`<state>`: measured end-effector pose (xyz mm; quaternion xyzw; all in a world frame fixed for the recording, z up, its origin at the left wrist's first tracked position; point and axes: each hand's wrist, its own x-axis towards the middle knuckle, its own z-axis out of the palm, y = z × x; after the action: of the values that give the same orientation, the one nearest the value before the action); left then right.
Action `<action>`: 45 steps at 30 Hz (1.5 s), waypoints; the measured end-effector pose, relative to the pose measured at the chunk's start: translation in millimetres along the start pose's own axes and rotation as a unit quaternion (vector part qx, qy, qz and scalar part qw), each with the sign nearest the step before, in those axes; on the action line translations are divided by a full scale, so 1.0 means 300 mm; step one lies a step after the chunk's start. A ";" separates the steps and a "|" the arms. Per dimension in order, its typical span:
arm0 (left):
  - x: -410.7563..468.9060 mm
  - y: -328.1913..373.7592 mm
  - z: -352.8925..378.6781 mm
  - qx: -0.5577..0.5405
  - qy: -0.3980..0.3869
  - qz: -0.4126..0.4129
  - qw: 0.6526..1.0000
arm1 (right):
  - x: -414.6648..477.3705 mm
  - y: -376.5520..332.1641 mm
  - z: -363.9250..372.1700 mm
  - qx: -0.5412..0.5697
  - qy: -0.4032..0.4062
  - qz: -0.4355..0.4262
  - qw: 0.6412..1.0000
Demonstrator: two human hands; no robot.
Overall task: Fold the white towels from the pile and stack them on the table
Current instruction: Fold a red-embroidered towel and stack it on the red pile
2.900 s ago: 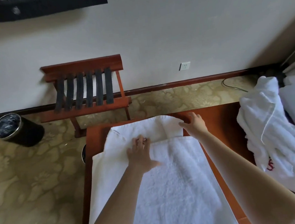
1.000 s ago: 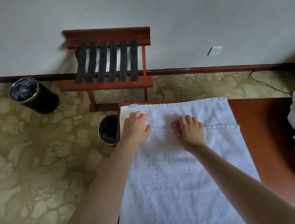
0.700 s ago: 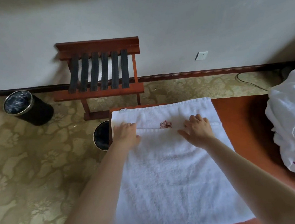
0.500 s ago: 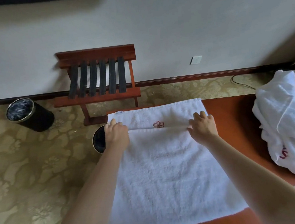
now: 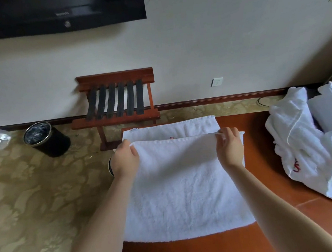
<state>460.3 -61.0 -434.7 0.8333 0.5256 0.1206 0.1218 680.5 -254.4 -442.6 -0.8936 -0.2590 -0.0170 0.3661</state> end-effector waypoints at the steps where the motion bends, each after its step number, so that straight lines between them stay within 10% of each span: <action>1: 0.009 0.003 -0.016 0.014 0.015 0.008 1.000 | 0.010 -0.019 -0.008 0.001 0.020 -0.006 1.000; 18: 0.438 0.019 0.218 0.234 -0.177 -0.036 0.955 | 0.375 0.018 0.316 -0.160 -0.171 0.008 0.972; 26: 0.469 -0.041 0.340 0.244 -0.159 -0.019 0.956 | 0.412 0.098 0.438 -0.236 -0.222 0.011 0.946; 33: 0.422 -0.097 0.310 0.084 0.026 0.052 0.995 | 0.400 0.072 0.391 -0.107 -0.039 -0.054 0.992; 38: 0.507 -0.067 0.332 0.198 -0.137 -0.024 0.970 | 0.476 0.062 0.464 -0.217 -0.196 -0.016 0.956; 45: 0.566 -0.082 0.367 0.238 -0.162 -0.014 0.957 | 0.495 0.080 0.513 -0.232 -0.206 0.002 0.951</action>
<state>546.8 94.7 -534.1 0.8388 0.5242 -0.1467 0.0051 795.9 -99.8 -537.9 -0.9385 -0.3157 0.1088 0.0878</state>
